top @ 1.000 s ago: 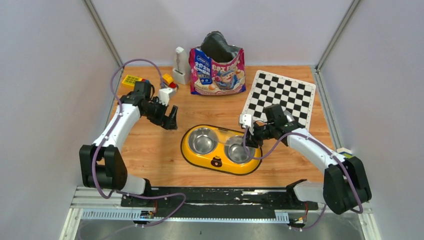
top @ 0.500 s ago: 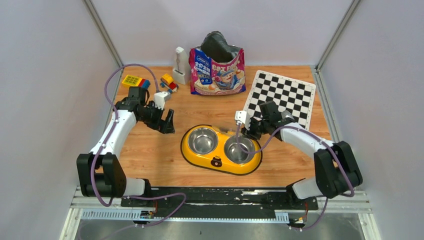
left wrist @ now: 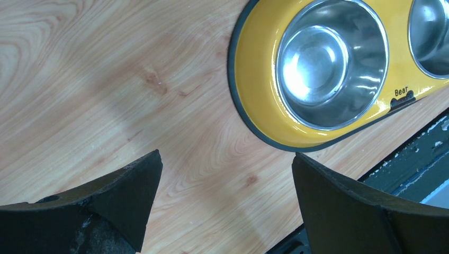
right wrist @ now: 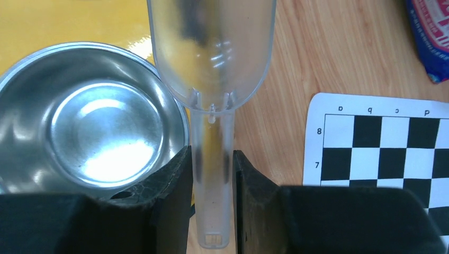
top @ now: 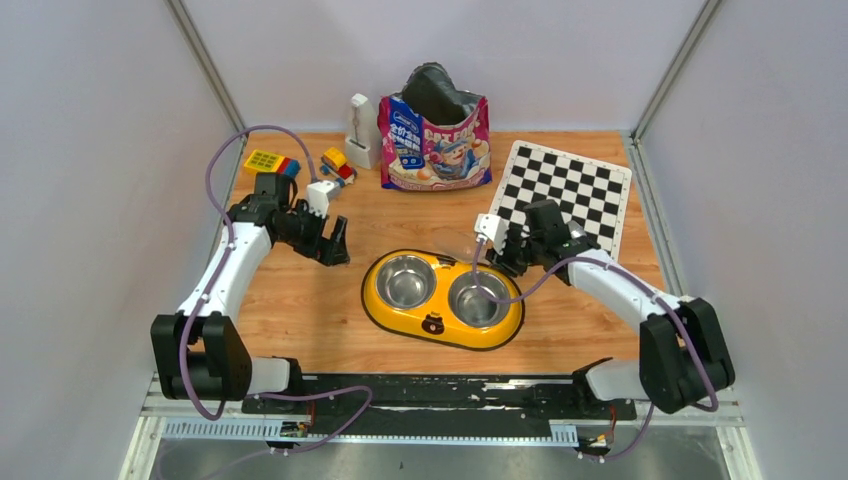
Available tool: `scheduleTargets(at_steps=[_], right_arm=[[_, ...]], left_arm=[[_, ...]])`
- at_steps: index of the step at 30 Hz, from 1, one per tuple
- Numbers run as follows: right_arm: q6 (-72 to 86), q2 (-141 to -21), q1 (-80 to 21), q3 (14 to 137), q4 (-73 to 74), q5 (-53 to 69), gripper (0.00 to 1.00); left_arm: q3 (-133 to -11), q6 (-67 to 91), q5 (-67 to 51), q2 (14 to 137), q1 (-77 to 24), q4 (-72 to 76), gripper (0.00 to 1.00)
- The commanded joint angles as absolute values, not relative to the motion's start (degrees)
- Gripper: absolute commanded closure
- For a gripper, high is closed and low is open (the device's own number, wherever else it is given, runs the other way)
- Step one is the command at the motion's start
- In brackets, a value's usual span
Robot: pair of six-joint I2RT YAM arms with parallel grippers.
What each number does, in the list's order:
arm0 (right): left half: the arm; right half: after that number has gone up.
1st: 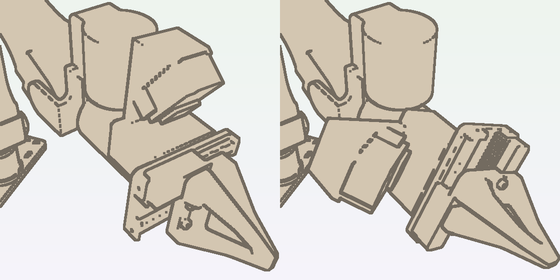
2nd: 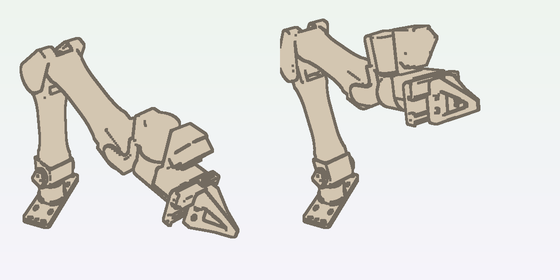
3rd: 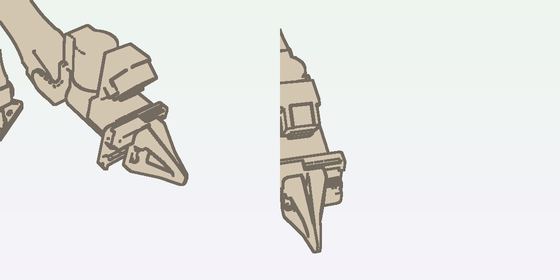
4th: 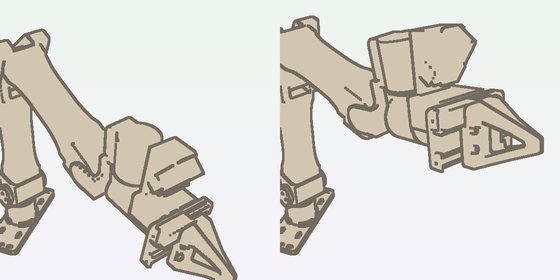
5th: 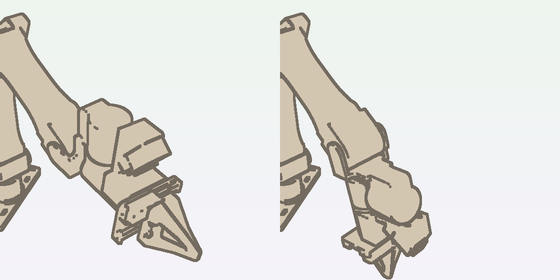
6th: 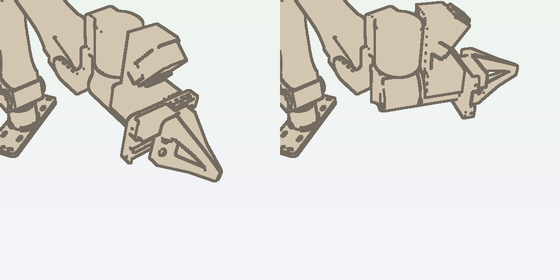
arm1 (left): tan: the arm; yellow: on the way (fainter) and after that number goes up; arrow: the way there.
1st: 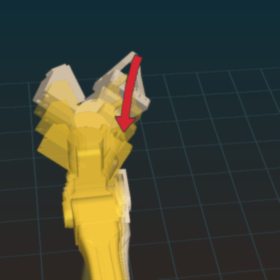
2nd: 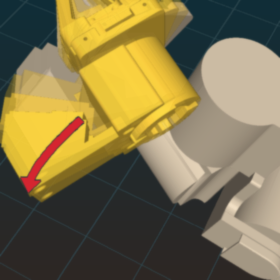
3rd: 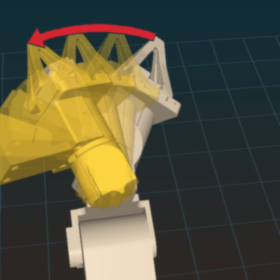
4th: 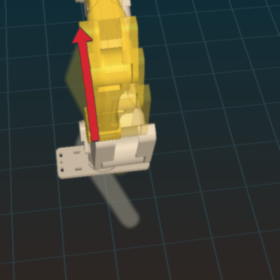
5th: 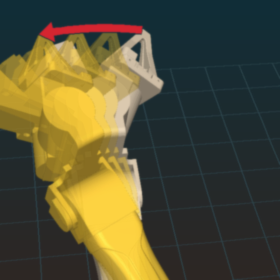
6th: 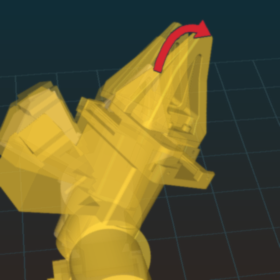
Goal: Serve the pet food
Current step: Place the spatula in the pet food bowl.
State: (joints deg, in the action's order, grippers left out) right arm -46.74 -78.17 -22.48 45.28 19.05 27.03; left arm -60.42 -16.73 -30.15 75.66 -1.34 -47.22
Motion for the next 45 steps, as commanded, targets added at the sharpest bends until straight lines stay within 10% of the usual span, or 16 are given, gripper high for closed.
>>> scheduleTargets(at_steps=[1,21,25,29,45], right_arm=[[-42.9,-72.6,-23.0,48.1,20.7,33.0,1.00],[-34.0,-90.1,-42.1,58.1,20.7,26.4,0.98],[-34.5,-92.2,-43.8,58.9,21.2,23.1,0.70],[-36.1,-89.0,-43.6,59.1,24.9,20.8,0.02],[-40.9,-67.0,-32.2,44.3,23.9,16.1,0.00]], left_arm=[[-61.2,-15.4,-31.1,74.0,-1.1,-45.6,0.00],[-59.0,-12.8,-29.1,70.2,-1.1,-41.4,0.00],[-58.6,-12.9,-29.2,69.9,-1.1,-41.2,0.00],[-58.2,-13.1,-28.9,69.5,-1.1,-41.1,0.00],[-58.1,-12.7,-28.9,68.2,-1.1,-40.9,0.00]])
